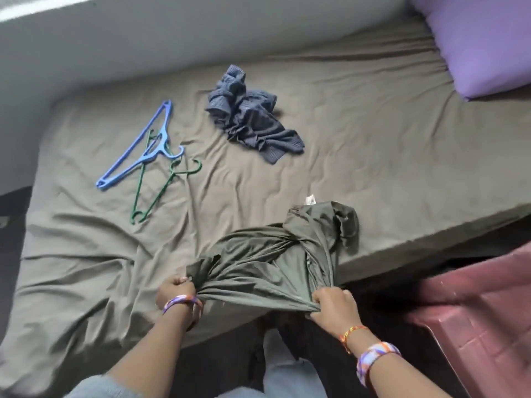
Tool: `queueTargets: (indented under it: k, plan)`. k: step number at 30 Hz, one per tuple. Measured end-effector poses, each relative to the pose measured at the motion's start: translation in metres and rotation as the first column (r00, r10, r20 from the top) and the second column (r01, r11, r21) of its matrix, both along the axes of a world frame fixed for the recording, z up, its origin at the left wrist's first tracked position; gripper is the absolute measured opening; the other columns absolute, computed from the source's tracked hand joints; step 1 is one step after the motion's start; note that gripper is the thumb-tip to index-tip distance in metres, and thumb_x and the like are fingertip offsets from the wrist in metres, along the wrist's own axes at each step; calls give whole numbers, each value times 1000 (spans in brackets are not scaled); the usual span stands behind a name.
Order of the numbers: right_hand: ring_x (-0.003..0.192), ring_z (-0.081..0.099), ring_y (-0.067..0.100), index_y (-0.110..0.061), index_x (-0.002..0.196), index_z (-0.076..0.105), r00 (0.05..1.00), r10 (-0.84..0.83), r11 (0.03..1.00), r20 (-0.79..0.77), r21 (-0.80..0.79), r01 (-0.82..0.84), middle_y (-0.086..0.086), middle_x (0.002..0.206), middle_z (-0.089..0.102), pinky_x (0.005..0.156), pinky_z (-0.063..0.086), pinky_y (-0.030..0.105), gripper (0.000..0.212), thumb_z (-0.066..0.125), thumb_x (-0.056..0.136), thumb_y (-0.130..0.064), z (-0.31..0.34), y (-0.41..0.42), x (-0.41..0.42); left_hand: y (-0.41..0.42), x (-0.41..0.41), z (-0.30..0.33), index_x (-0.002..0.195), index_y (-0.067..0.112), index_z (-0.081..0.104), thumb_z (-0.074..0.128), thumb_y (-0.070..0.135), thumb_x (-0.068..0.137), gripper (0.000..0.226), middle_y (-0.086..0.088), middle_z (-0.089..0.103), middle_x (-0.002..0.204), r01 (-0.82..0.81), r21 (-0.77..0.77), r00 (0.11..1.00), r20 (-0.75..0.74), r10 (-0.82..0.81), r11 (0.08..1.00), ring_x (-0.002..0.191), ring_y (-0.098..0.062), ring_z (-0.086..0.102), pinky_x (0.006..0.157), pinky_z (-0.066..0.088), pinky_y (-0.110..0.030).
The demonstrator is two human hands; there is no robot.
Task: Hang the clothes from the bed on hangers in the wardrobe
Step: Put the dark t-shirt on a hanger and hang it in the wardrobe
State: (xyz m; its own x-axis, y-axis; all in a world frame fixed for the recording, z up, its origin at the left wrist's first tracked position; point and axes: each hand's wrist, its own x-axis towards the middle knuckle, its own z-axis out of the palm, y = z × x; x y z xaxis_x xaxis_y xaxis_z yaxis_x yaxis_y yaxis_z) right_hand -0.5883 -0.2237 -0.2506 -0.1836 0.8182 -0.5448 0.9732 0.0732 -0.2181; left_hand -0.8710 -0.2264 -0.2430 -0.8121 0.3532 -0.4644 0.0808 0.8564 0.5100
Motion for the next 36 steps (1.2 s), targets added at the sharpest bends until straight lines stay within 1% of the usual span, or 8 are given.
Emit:
queueTargets:
  k: [8, 14, 18, 23, 25, 27, 31, 36]
  plan:
    - [105, 55, 20, -16, 67, 50, 958, -145, 984, -248, 69, 167, 0, 100, 57, 80, 44, 27, 11, 57, 73, -9, 22, -46, 24, -78, -18, -1, 111, -13, 57, 50, -2, 89, 26, -30, 56, 119, -21, -87, 997, 69, 27, 996, 110, -43, 53, 93, 40, -41]
    - [76, 52, 18, -15, 51, 51, 432, -773, 615, -464, -383, 689, 2, 68, 53, 73, 57, 53, 29, 43, 69, 7, 6, -38, 23, -78, 30, -10, 108, -8, 60, 62, 15, 76, 39, -28, 62, 110, 234, -341, 966, 185, -179, 910, 96, -39, 60, 81, 46, -38]
    - [73, 56, 11, -27, 61, 55, 642, -528, 848, -556, -305, 433, -8, 69, 58, 71, 49, 24, 44, 43, 72, 15, 26, -37, 25, -40, 84, 0, 117, -1, 58, 57, 7, 80, 37, -27, 57, 120, 465, -201, 885, 62, -462, 862, 113, -38, 53, 91, 41, -35]
    - [77, 57, -2, -36, 60, 56, 814, -225, 955, -536, -286, 75, -13, 73, 63, 72, 41, 8, 50, 40, 63, 11, 54, -43, 34, -5, 150, 11, 147, 29, 20, 47, 2, 83, 74, -10, 14, 154, 950, -285, 78, -172, -982, 125, 134, -28, 32, 99, 40, -38]
    - [72, 59, 1, -36, 55, 56, 807, -186, 972, -560, -225, 67, -7, 70, 65, 69, 42, 11, 51, 38, 58, 12, 69, -35, 43, 6, 165, 12, 139, 29, 39, 48, 11, 88, 54, -7, 27, 150, 910, -407, -142, -120, -983, -82, 134, -25, 30, 97, 39, -37]
    - [60, 56, 0, -36, 49, 56, 800, -225, 974, -556, -158, 164, -3, 60, 63, 58, 41, 12, 51, 42, 61, 11, 79, -20, 60, 22, 172, 15, 117, 26, 62, 52, 18, 87, 32, -7, 54, 128, 923, -385, -50, -81, -995, -15, 121, -26, 46, 91, 44, -34]
    - [59, 57, -12, -34, 40, 60, 765, -310, 930, -565, -14, 366, -13, 58, 63, 61, 40, 4, 54, 51, 65, 13, 92, 14, 108, 57, 165, 43, 98, 13, 71, 62, 11, 82, 19, -15, 71, 96, 841, 143, 528, -10, -849, 522, 94, -30, 66, 79, 51, -33]
    - [89, 61, 5, -1, 69, 75, 801, -146, 903, -580, 253, 348, 4, 95, 72, 79, 34, -6, 36, 49, 63, 22, 140, 65, 131, 93, 169, 135, 96, 9, 71, 58, 18, 85, 19, -13, 70, 90, 801, 387, 560, -213, -800, 458, 86, -26, 64, 75, 46, -28]
